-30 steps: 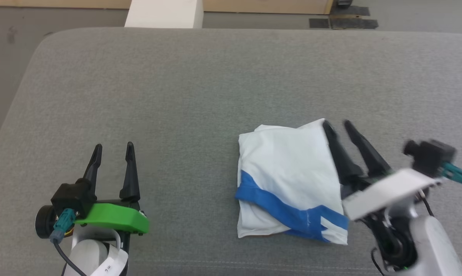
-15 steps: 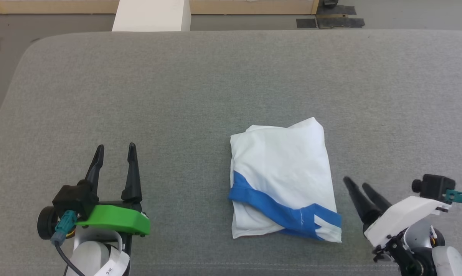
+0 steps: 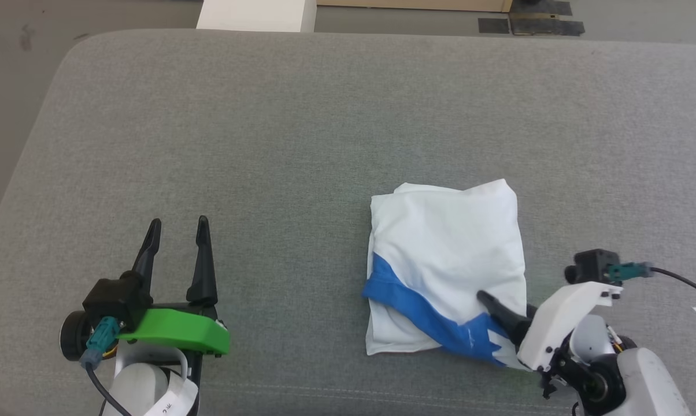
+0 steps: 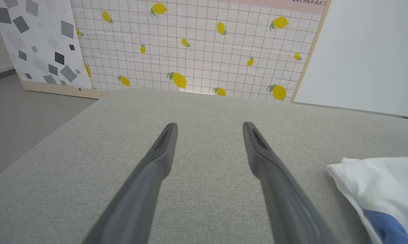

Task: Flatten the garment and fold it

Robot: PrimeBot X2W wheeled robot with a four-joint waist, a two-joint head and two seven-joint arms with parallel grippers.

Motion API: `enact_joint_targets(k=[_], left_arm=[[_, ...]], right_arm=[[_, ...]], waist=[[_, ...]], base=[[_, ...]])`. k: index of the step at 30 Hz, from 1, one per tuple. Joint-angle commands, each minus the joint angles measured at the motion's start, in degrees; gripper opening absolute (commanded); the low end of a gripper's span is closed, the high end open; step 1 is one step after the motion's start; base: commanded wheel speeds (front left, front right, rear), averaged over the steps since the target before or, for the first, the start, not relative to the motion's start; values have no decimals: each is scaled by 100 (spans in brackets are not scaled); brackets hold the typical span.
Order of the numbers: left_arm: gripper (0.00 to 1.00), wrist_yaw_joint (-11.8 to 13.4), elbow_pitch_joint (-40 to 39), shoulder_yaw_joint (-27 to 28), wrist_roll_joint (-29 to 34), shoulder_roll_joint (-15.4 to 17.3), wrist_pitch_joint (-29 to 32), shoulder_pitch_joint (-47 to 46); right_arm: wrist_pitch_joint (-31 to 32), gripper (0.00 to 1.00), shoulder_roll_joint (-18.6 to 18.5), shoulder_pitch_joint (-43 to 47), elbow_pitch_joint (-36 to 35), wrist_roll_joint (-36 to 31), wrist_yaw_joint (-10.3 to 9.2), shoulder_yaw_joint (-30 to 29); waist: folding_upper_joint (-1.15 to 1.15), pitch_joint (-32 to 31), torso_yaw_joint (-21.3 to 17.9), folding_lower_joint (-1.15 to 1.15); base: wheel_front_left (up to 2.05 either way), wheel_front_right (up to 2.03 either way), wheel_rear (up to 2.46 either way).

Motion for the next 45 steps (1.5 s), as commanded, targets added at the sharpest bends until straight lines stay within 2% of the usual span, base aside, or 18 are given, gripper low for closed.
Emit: enact_joint_targets(k=[1,2,4,5,6,11,14,20,27,31,37,45], left_arm=[[100,35,16,-16,-27,-16,-26,-30],[100,35,20,-18,-28,-16,-26,-29],[100,36,26,-24,-29,-16,-26,-33],[100,38,28,-28,-30,-16,-26,-36],[100,40,33,-33,-31,-16,-26,-37],[100,55,9,22,5,-16,-26,6],[100,46,-34,64,35,-16,-26,25],[100,7,-182,71,128,-15,-26,-102],[100,-36,-438,62,260,101,-26,-399],[100,-56,-586,20,358,262,-26,-556],[100,-73,-819,19,454,583,-18,-747],[100,-82,-1274,68,482,939,308,-841]], right_arm=[[70,100,3,-107,99,-45,-8,52],[131,100,3,-145,192,-77,-8,90],[171,37,3,-226,315,-155,-8,151],[164,23,3,-262,354,-219,-8,174],[119,0,3,-308,377,-329,-8,202],[-10,0,3,-544,300,-867,-8,394],[36,0,-53,-794,171,-1460,-8,619],[173,0,-718,-1547,53,-2251,-8,1408],[67,0,-1364,-2427,349,-2220,-8,1818],[-172,0,-1681,-2832,668,-2241,-8,1772],[-619,0,-1935,-3382,1270,-2437,-8,1526],[-1211,0,-2178,-4059,2137,-3123,-8,859]], waist=[[0,10,28,0],[0,9,36,0],[0,16,45,0],[0,18,47,0],[0,16,47,0],[0,1,-112,0],[0,37,-326,0],[0,277,-915,0],[0,778,-1646,0],[0,1096,-1961,0],[0,1589,-2292,0],[0,2086,-2384,0]], base=[[0,0,0],[0,0,0],[0,0,0],[0,0,0],[0,0,0],[0,0,0],[0,0,0],[0,0,0],[0,0,0],[0,0,0],[0,0,0],[0,0,0]])
